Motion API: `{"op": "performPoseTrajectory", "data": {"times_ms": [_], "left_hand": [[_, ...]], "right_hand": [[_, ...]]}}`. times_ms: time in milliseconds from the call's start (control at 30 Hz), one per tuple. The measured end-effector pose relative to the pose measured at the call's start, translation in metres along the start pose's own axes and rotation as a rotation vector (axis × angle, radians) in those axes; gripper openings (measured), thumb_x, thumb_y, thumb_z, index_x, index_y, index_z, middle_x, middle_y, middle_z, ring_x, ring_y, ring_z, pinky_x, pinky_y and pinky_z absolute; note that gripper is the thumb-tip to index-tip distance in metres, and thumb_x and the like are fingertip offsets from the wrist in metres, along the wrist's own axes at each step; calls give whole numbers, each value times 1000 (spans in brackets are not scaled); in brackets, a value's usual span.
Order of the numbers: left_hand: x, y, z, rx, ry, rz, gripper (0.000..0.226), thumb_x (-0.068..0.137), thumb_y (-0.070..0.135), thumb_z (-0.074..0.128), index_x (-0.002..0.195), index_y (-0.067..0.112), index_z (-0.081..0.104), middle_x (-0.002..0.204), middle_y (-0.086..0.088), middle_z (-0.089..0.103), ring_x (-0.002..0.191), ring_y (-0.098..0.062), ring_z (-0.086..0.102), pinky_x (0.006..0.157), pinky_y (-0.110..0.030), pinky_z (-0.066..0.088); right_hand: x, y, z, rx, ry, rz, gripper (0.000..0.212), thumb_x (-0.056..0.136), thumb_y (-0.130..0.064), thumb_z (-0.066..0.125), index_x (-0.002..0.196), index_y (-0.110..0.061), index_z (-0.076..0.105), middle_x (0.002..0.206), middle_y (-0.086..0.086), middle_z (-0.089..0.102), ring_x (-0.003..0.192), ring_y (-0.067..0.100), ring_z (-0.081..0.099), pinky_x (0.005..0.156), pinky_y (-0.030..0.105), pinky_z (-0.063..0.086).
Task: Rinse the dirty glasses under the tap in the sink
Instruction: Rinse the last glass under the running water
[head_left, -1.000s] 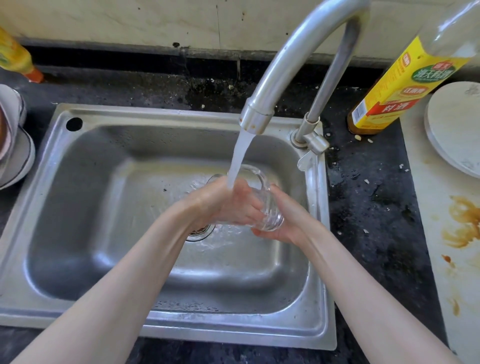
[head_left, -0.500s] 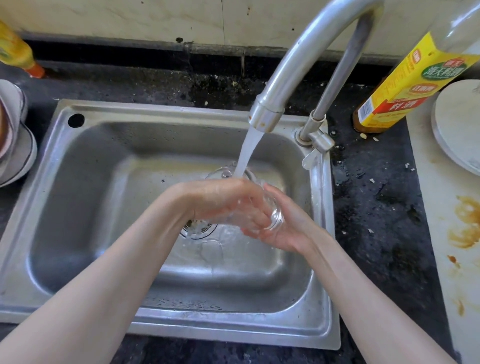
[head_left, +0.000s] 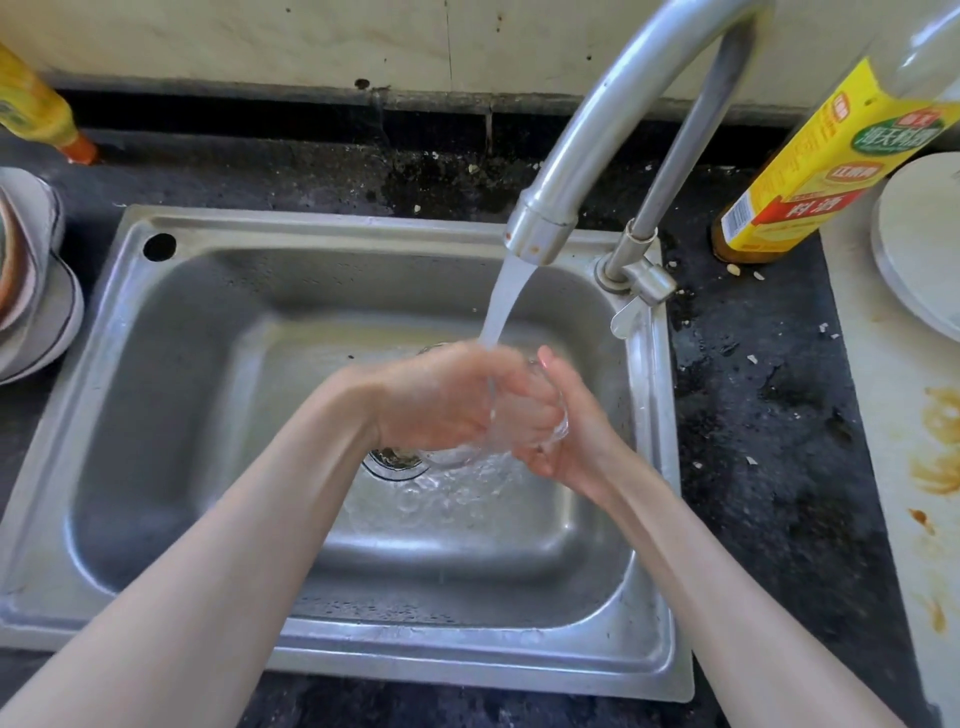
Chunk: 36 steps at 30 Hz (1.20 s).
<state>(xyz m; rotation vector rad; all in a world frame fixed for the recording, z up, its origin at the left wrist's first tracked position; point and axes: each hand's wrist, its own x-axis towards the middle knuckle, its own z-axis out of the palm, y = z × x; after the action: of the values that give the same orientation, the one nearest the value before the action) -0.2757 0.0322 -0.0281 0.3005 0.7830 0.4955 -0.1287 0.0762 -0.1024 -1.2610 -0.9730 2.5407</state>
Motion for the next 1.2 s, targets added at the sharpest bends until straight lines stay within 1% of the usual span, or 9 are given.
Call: {"op": "performPoseTrajectory", "data": {"times_ms": [133, 300, 467, 567, 633, 800, 1000, 1100, 1200], "left_hand": [[5, 1, -5, -108, 359, 165, 28, 78, 10, 32, 88, -1, 56, 77, -13, 65, 74, -22, 60, 75, -28, 50], [13, -6, -14, -488, 431, 240, 30, 80, 6, 29, 97, -1, 52, 96, -17, 47, 88, -24, 45, 92, -32, 41], [16, -1, -8, -240, 228, 168, 52, 78, 25, 43, 110, -12, 58, 112, -15, 58, 124, -42, 45, 107, -41, 36], [19, -2, 3, 414, 243, 59, 43, 68, 45, 54, 89, 8, 47, 84, -7, 34, 84, -28, 38, 89, -59, 29], [23, -3, 7, 859, 467, 73, 40, 62, 51, 55, 80, 15, 58, 83, -14, 53, 78, -19, 50, 86, -48, 45], [14, 5, 4, 523, 437, 200, 35, 68, 18, 62, 92, -8, 64, 95, -22, 68, 90, -33, 65, 88, -42, 52], [26, 4, -9, 19, 353, 160, 25, 92, 7, 33, 100, -7, 52, 99, -21, 56, 96, -32, 55, 93, -37, 46], [28, -4, -4, 143, 67, 68, 29, 84, 18, 41, 104, -3, 37, 110, -13, 24, 103, -33, 25, 103, -43, 19], [28, -5, 4, 358, 223, -25, 49, 76, 27, 57, 101, -14, 51, 113, -42, 50, 101, -49, 46, 96, -45, 31]], "right_hand": [[-4, 1, -1, 260, -69, -37, 35, 81, -42, 54, 105, -16, 58, 79, 5, 63, 61, 16, 58, 50, 25, 45], [-3, 9, -6, 449, -26, -111, 43, 79, -22, 56, 122, -13, 54, 95, 8, 62, 69, 18, 60, 54, 24, 46], [-1, 12, -6, 318, 83, -88, 26, 80, -44, 55, 88, -21, 66, 69, -1, 63, 56, 10, 54, 46, 18, 41], [4, 12, -8, 137, 178, 58, 43, 83, -59, 46, 75, -19, 62, 57, -1, 48, 42, 11, 42, 37, 16, 31], [4, 11, -9, 127, 180, 121, 46, 82, -59, 44, 77, -18, 64, 60, 1, 50, 47, 16, 45, 45, 21, 35], [-4, 8, -8, 548, -13, -9, 44, 85, -40, 46, 86, -9, 77, 94, 13, 71, 88, 25, 65, 92, 38, 43], [-4, 11, -14, 434, 4, -135, 32, 80, -38, 57, 103, -15, 63, 87, 4, 67, 71, 16, 63, 58, 26, 50], [3, 10, -14, 272, 95, 19, 44, 76, -57, 62, 95, -18, 68, 72, 4, 60, 57, 17, 52, 51, 23, 39], [2, 7, -16, 225, 104, 191, 47, 82, -57, 52, 69, -17, 72, 54, 4, 58, 44, 16, 51, 54, 23, 40]]}}
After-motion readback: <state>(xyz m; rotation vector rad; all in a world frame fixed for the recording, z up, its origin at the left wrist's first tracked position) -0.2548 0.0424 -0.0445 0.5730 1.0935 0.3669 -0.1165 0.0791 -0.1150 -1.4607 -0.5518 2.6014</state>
